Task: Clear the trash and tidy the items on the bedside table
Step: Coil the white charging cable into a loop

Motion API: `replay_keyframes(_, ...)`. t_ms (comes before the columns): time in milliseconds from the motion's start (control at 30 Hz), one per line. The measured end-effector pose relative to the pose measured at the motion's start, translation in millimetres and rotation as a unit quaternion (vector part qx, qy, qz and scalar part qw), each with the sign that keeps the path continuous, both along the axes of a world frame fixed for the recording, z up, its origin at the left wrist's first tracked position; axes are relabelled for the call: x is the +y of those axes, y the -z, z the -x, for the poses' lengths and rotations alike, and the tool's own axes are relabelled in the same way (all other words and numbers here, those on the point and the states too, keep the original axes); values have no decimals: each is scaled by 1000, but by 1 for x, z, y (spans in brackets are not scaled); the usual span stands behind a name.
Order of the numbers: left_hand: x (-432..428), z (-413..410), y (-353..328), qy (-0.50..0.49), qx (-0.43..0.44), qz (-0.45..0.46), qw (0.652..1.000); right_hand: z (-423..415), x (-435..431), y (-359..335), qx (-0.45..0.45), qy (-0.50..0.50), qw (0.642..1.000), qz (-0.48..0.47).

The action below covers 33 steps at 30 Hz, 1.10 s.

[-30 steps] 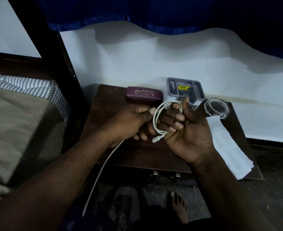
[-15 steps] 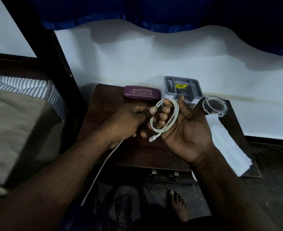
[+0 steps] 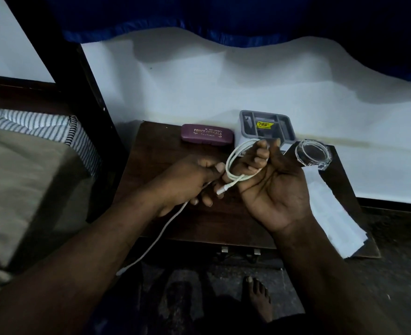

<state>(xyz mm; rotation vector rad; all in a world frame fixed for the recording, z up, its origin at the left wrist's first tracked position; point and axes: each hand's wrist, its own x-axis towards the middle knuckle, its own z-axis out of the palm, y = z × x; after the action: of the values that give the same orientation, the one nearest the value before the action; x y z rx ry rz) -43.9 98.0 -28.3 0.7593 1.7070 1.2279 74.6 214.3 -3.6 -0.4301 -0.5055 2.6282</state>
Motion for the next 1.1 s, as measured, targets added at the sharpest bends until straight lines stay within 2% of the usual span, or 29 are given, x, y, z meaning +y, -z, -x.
replay_keyframes(133, 1, -5, 0, 58, 52, 61, 995, -2, -1, 2, -6, 45, 999, -26)
replay_keyframes(367, 1, -7, 9, 119, 89, 132, 980, -2, 2, 1, -51, 129, 990, -9)
replay_keyframes(533, -3, -5, 11, 167, 129, 167, 963, 1, 0, 6, -112, 175, 972, -106)
replay_keyframes(733, -2, -3, 1, 200, 177, 140, 954, 10, -11, 9, -193, 205, 919, -277)
replay_keyframes(800, -2, -2, -1, 219, 179, 136, 949, 9, -11, 10, -180, 201, 929, -255)
replay_keyframes(900, -4, -5, -1, 244, 179, 137, 943, 6, -3, 12, -140, 201, 958, -151)
replay_keyframes(1033, -3, -1, -3, 201, 223, 100, 949, 4, 3, 16, -139, 201, 959, -140)
replay_keyframes(1100, -4, 0, -5, 225, 228, 105, 941, 1, 5, 15, -110, 185, 973, -87)
